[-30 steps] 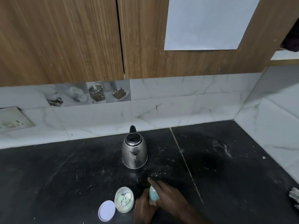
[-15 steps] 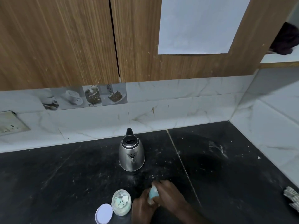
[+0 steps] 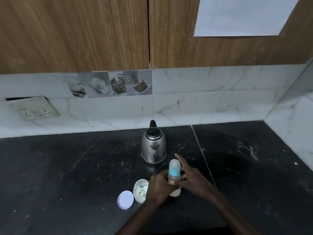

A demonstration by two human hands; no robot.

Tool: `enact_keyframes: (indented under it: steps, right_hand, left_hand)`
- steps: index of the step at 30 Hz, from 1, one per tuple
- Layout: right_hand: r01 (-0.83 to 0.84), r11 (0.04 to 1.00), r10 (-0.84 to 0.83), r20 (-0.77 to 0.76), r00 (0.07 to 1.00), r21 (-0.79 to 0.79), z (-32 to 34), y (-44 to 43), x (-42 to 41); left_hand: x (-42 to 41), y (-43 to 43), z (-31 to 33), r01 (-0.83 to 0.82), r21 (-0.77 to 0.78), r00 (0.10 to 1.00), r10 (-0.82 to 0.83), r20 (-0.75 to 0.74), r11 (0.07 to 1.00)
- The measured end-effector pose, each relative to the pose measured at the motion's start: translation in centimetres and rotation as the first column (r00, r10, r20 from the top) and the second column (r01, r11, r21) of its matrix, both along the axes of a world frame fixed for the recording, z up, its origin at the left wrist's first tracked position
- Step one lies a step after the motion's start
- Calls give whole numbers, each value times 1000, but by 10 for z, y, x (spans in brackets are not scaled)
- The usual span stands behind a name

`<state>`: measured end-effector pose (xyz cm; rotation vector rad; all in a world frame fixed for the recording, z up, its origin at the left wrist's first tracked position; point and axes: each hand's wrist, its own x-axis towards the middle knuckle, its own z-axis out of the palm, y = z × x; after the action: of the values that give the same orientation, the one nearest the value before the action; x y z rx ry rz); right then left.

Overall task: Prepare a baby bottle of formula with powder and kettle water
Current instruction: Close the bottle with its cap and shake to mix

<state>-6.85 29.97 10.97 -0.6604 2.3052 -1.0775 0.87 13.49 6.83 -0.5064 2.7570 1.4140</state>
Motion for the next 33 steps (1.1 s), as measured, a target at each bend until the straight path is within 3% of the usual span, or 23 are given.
enact_keyframes:
  steps: [11, 13, 15, 17, 19, 20, 22, 24, 25, 27, 29, 31, 33]
  right_hand:
    - [194, 923, -117, 235, 965, -333, 18, -8, 16]
    - [238, 899, -151, 250, 956, -367, 21, -10, 18]
    - [249, 893, -189, 189, 964, -374, 25, -10, 22]
    - [230, 903, -199, 121, 973, -362, 40, -2, 19]
    - [208, 899, -204, 53, 978, -386, 61, 16, 7]
    - [224, 875, -244, 10, 970, -428, 72, 25, 2]
    - [385, 735, -488, -41, 872, -559, 82, 34, -3]
    - [532, 538, -703, 0, 711, -654, 76, 24, 3]
    - [558, 560, -725, -37, 688, -613, 70, 14, 9]
    - [425, 801, -527, -159, 835, -422, 53, 0, 16]
    - [259, 934, -313, -216, 925, -246, 45, -1, 19]
    - [292, 912, -364, -238, 901, -288, 49, -4, 13]
    - [445, 785, -566, -208, 798, -432, 51, -11, 13]
  left_hand:
    - [3, -5, 36, -92, -276, 982, 42, -183, 957]
    - [7, -8, 41, -54, -201, 979, 12, -206, 978]
    - [13, -14, 42, 50, 134, 983, -24, -184, 990]
    - [20, -26, 36, 77, 514, 982, 24, -188, 854]
    - [21, -39, 30, -46, 749, 972, 202, -120, 661]
    - [19, -47, 28, -143, 841, 951, 306, -29, 522]
    - [15, -61, 21, -267, 945, 883, 441, 162, 189]
    - [15, -69, 9, -274, 960, 828, 494, 265, -57]
    - [15, -69, 4, -273, 955, 812, 504, 294, -116]
    - [14, -64, -4, -291, 944, 803, 497, 329, -154]
    - [12, -55, -7, -309, 938, 803, 485, 346, -159]
    - [9, -48, -8, -308, 937, 802, 484, 350, -166]
    - [9, -41, -7, -308, 934, 798, 486, 356, -179]
